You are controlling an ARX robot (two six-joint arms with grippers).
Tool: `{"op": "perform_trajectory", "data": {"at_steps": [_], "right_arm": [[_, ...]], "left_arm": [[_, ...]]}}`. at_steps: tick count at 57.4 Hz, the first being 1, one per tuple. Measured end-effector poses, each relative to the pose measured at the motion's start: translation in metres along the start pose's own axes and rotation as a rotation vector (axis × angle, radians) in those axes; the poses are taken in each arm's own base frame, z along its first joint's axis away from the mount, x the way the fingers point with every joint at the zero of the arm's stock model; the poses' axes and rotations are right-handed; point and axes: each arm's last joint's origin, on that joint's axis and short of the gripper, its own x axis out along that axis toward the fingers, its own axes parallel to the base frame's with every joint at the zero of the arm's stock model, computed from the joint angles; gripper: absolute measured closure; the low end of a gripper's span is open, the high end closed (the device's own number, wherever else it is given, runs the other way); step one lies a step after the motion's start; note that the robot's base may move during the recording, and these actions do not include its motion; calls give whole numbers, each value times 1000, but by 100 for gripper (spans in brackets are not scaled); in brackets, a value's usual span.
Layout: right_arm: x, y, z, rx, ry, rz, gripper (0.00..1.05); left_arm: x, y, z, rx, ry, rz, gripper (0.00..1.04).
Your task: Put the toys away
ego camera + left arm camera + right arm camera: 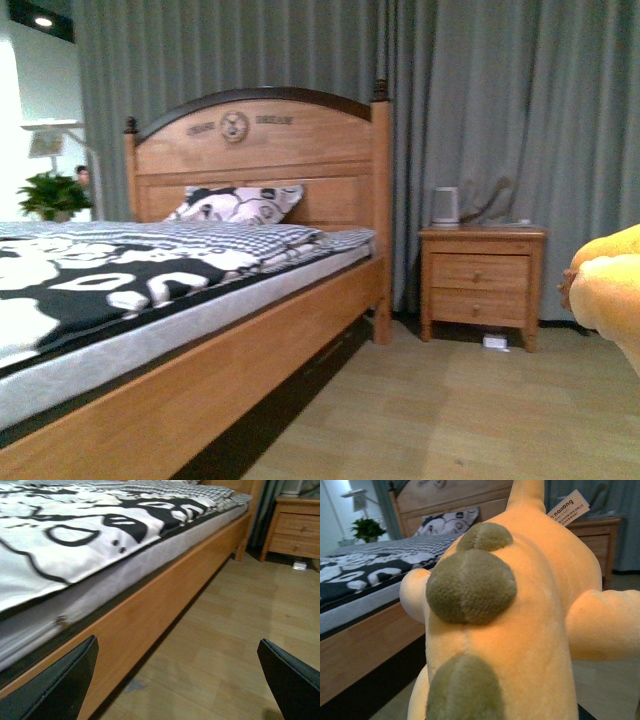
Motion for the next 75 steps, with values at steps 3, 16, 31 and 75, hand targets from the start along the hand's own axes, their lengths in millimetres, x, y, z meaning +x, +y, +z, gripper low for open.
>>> {"op": "perform_trajectory", "data": {"at_steps": [3, 16, 31, 75], "right_arm": [[0, 0, 0, 0, 0, 0, 88], [0, 0, 0, 0, 1, -1, 88], [0, -1, 0, 1, -4, -14, 88], [0, 0, -1, 2, 1, 1, 88]], "left_arm": [[0, 0, 0, 0, 0, 0, 6], [0, 0, 0, 0, 0, -2, 6], [0, 0, 0, 0, 1, -8, 6], [0, 0, 0, 0, 0, 0, 6]]}}
